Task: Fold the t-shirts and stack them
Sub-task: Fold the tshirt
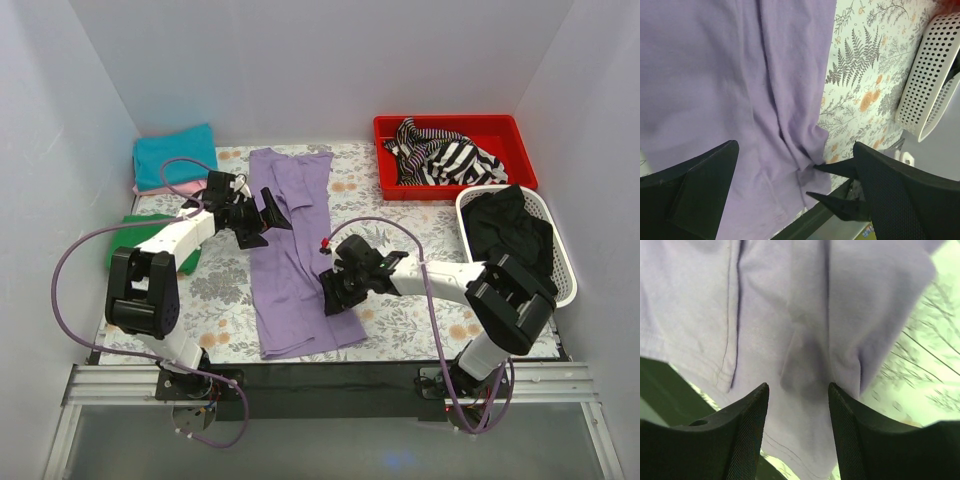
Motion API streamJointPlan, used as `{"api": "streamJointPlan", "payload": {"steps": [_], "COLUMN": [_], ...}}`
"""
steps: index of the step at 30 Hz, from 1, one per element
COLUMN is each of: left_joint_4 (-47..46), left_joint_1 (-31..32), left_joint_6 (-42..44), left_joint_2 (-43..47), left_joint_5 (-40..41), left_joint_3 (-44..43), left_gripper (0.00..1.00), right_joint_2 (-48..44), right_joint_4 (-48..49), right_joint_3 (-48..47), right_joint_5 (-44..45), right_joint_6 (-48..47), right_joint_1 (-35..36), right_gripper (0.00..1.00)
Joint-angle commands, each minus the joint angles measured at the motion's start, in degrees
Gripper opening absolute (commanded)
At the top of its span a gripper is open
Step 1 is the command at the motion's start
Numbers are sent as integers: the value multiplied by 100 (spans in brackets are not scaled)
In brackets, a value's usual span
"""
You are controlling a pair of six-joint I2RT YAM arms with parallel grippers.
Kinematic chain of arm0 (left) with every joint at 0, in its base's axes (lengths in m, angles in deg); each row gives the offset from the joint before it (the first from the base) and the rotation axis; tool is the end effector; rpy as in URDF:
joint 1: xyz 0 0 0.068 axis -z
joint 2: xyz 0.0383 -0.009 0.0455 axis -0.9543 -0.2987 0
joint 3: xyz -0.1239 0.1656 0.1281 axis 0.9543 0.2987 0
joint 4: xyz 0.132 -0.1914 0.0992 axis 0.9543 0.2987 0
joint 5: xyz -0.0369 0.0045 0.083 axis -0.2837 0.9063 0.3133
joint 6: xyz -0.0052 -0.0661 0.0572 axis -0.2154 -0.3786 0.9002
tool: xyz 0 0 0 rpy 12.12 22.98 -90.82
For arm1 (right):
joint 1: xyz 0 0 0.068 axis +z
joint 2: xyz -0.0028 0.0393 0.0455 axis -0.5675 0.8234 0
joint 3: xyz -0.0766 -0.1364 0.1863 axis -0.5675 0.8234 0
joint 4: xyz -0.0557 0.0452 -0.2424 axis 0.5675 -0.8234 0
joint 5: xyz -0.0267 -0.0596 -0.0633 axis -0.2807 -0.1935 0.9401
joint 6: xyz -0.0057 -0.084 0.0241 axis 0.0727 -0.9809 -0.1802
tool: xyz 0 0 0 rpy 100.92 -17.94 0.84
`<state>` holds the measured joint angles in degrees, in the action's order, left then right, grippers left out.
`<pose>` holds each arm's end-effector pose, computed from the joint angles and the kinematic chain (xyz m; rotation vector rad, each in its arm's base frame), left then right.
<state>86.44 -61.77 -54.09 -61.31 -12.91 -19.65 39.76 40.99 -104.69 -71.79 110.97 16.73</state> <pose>0.3345 -0.1054 0.1559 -1.2248 2.5589 -1.1628 0.1918 0.2688 0.1044 -0.7744 2.5610 0.7742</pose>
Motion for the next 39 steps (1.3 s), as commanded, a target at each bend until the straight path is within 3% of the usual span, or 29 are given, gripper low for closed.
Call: {"api": "streamJointPlan", "payload": {"steps": [1, 9, 13, 19, 23, 26, 30, 39], "left_joint_4": [345, 468, 627, 706, 785, 1101, 1313, 768], "left_joint_1": [22, 22, 66, 84, 101, 110, 180, 277], "left_joint_6": [240, 266, 205, 231, 231, 266, -40, -1456], "left_joint_2": [487, 610, 829, 944, 1128, 1365, 1883, 3562], "left_joint_5": [310, 266, 265, 275, 353, 677, 1083, 328], "left_joint_3": [-46, -54, -72, -10, -45, -81, 610, 2204], "left_gripper": [98, 98, 98, 98, 98, 98, 98, 98], "right_joint_2": [7, -153, -29, -178, -765, -1126, -1865, -3025], "right_joint_4": [-1177, -1265, -1327, -1371, -1625, -1994, -2197, -1987], "right_joint_3": [415, -85, -139, -156, -481, -675, -430, 792], "right_joint_5": [1142, -246, -466, 234, 806, 1394, 2001, 1019], "right_joint_6": [-409, -953, -709, -655, -725, -681, -498, -102], "right_joint_1": [-139, 424, 705, 1083, 1083, 1004, 601, -358], "right_gripper": [59, 61, 61, 61, 63, 64, 67, 69]}}
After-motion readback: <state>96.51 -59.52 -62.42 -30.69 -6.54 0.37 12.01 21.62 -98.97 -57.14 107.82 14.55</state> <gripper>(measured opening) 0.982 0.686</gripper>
